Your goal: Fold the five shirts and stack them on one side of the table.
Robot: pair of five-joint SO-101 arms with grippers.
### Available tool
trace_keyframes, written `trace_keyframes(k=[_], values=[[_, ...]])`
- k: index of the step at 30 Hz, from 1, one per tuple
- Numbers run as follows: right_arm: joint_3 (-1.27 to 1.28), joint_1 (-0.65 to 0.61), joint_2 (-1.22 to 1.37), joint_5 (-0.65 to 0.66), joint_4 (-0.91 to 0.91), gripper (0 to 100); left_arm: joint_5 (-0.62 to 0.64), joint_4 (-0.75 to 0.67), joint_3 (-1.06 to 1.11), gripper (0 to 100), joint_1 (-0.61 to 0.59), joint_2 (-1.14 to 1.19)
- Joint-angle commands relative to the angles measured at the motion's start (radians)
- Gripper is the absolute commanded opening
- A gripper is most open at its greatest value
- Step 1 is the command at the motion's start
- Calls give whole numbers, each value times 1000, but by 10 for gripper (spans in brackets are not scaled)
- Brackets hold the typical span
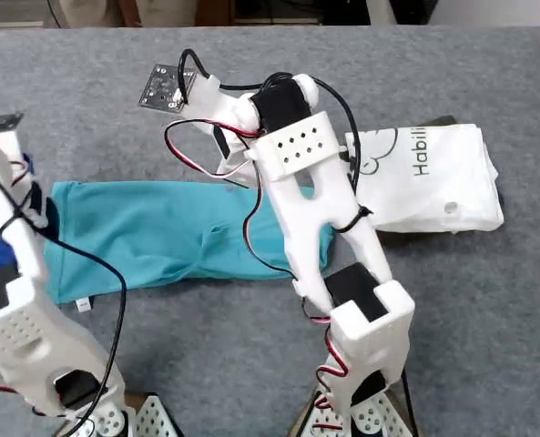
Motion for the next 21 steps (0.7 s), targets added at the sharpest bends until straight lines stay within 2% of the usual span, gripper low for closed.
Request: trace_keyframes(k=[1, 5, 7, 10, 15, 21], values=[[4, 18, -53, 8, 15, 2, 12, 15, -69, 150, 29, 7], [4, 47, -53, 8, 17, 2, 130, 9, -74, 253, -17, 30], [5, 68, -53, 8, 17, 2, 144, 8, -75, 289, -38, 38], [5, 88, -53, 8, 17, 2, 143, -8, -74, 285, -40, 61], [5, 90, -53, 8, 17, 2, 144, -115, -74, 283, -43, 125], [5, 91, -53, 6, 18, 2, 143, -210, -75, 206, -41, 206]])
